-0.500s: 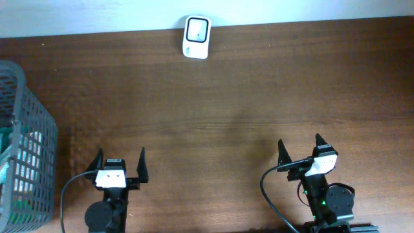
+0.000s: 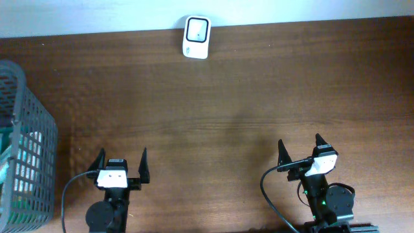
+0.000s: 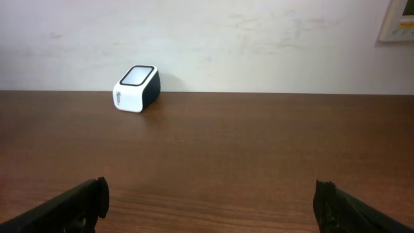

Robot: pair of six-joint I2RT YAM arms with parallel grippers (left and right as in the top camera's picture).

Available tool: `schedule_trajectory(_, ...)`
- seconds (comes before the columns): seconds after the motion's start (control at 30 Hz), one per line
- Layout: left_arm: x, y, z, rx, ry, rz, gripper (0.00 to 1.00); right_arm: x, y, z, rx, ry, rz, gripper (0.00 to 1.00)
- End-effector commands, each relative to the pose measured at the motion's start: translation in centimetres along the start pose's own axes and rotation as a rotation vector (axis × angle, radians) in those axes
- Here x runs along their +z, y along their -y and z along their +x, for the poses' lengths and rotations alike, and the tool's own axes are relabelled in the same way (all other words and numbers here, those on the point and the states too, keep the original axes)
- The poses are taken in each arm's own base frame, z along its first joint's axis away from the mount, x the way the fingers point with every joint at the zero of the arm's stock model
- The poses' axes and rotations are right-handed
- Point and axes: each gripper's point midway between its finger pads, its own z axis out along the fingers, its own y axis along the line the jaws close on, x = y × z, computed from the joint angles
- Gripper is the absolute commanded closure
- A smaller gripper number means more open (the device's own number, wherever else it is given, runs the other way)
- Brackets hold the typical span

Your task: Scan the item barcode

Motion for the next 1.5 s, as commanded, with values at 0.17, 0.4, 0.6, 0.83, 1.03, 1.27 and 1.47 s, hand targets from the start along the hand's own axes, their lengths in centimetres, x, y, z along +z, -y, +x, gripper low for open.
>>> schedule_trajectory(0.17,-0.02,0.03,0.16,0.016,-0.004,0.000,0.01,0.01,0.08,0.25,0.004,-0.004,0.001,0.02)
schedule_trajectory(0.4,-0.02,0.03,0.16,0.016,-0.004,0.000,0.01,0.01,0.08,0.24,0.004,-0.004,0.001,0.02)
schedule_trajectory(0.6,-0.02,0.03,0.16,0.016,-0.004,0.000,0.01,0.01,0.08,0.24,0.004,-0.004,0.001,0.02)
schedule_trajectory(0.83,-0.02,0.02,0.16,0.016,-0.004,0.000,0.01,0.01,0.08,0.25,0.004,-0.004,0.001,0.02)
schedule_trajectory(1.03,-0.02,0.03,0.16,0.016,-0.004,0.000,0.01,0.01,0.08,0.25,0.004,-0.004,0.001,0.02)
schedule_trajectory(1.27,-0.02,-0.01,0.16,0.016,-0.004,-0.002,0.01,0.01,0.08,0.24,0.004,-0.004,0.001,0.02)
schedule_trajectory(1.47,-0.10,-0.36,-0.75,0.016,0.025,-0.021,0.01,0.01,0.08,0.25,0.004,-0.004,0.001,0.02)
